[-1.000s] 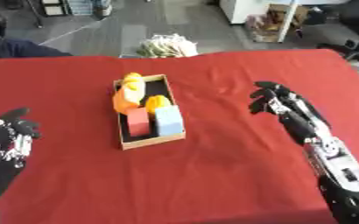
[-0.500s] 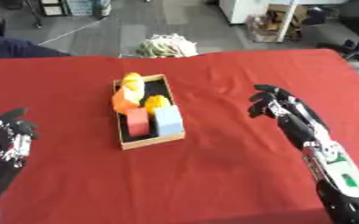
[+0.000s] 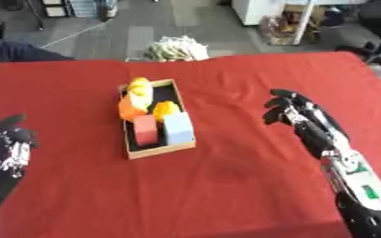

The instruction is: Pick up objects on the table and place them in the box.

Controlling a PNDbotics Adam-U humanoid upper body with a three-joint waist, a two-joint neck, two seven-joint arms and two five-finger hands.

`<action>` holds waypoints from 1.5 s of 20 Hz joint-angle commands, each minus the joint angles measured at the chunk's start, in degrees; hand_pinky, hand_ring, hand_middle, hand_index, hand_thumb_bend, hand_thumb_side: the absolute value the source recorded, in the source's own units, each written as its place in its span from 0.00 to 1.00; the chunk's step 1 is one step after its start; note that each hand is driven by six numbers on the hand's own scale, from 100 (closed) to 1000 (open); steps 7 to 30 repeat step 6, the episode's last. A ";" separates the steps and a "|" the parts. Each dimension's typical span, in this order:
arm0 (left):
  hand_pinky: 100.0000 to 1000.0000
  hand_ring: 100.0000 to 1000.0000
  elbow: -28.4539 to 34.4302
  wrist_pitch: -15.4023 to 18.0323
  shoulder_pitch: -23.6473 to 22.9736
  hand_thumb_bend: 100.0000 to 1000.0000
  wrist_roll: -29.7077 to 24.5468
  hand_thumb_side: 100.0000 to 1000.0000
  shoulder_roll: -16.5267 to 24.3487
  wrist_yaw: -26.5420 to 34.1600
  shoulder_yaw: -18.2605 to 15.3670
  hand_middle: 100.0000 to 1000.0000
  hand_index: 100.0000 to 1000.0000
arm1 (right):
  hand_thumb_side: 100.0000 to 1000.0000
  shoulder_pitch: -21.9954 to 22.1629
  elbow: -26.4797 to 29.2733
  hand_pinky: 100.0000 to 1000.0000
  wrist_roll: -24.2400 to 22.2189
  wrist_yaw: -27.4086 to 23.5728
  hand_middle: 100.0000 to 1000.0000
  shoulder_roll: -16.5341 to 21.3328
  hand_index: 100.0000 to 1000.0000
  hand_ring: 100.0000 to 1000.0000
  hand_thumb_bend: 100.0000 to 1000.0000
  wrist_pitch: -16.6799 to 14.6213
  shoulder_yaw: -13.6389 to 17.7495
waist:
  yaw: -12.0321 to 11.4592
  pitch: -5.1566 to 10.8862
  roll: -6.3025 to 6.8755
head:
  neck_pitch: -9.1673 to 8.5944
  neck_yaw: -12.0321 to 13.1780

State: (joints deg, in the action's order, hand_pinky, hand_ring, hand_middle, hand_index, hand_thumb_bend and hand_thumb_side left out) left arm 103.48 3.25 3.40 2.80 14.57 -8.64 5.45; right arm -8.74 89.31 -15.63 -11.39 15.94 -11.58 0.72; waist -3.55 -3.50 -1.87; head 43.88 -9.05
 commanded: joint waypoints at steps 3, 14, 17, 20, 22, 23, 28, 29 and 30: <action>0.72 0.53 1.13 -0.06 0.33 0.00 0.82 0.54 0.49 0.15 -0.85 0.52 0.81 | 0.47 -0.62 1.68 0.56 0.34 0.33 0.60 0.92 0.82 0.57 0.00 -0.19 0.88 | 0.08 0.77 0.29 | 0.23 -0.18; 0.72 0.53 1.26 -0.12 0.14 0.00 1.38 0.53 0.77 0.15 -1.20 0.52 0.81 | 0.46 -0.78 1.83 0.56 0.56 0.44 0.60 1.24 0.82 0.57 0.00 -0.34 1.23 | 0.02 0.95 0.25 | 0.23 -0.13; 0.72 0.53 1.26 -0.12 0.14 0.00 1.38 0.53 0.77 0.15 -1.20 0.52 0.81 | 0.46 -0.78 1.83 0.56 0.56 0.44 0.60 1.24 0.82 0.57 0.00 -0.34 1.23 | 0.02 0.95 0.25 | 0.23 -0.13; 0.72 0.53 1.26 -0.12 0.14 0.00 1.38 0.53 0.77 0.15 -1.20 0.52 0.81 | 0.46 -0.78 1.83 0.56 0.56 0.44 0.60 1.24 0.82 0.57 0.00 -0.34 1.23 | 0.02 0.95 0.25 | 0.23 -0.13; 0.72 0.53 1.26 -0.12 0.14 0.00 1.38 0.53 0.77 0.15 -1.20 0.52 0.81 | 0.46 -0.78 1.83 0.56 0.56 0.44 0.60 1.24 0.82 0.57 0.00 -0.34 1.23 | 0.02 0.95 0.25 | 0.23 -0.13; 0.72 0.53 1.26 -0.12 0.14 0.00 1.38 0.53 0.77 0.15 -1.20 0.52 0.81 | 0.46 -0.78 1.83 0.56 0.56 0.44 0.60 1.24 0.82 0.57 0.00 -0.34 1.23 | 0.02 0.95 0.25 | 0.23 -0.13; 0.72 0.53 1.26 -0.12 0.14 0.00 1.38 0.53 0.77 0.15 -1.20 0.52 0.81 | 0.46 -0.78 1.83 0.56 0.56 0.44 0.60 1.24 0.82 0.57 0.00 -0.34 1.23 | 0.02 0.95 0.25 | 0.23 -0.13; 0.72 0.53 1.26 -0.12 0.14 0.00 1.38 0.53 0.77 0.15 -1.20 0.52 0.81 | 0.46 -0.78 1.83 0.56 0.56 0.44 0.60 1.24 0.82 0.57 0.00 -0.34 1.23 | 0.02 0.95 0.25 | 0.23 -0.13; 0.72 0.53 1.26 -0.12 0.14 0.00 1.38 0.53 0.77 0.15 -1.20 0.52 0.81 | 0.46 -0.78 1.83 0.56 0.56 0.44 0.60 1.24 0.82 0.57 0.00 -0.34 1.23 | 0.02 0.95 0.25 | 0.23 -0.13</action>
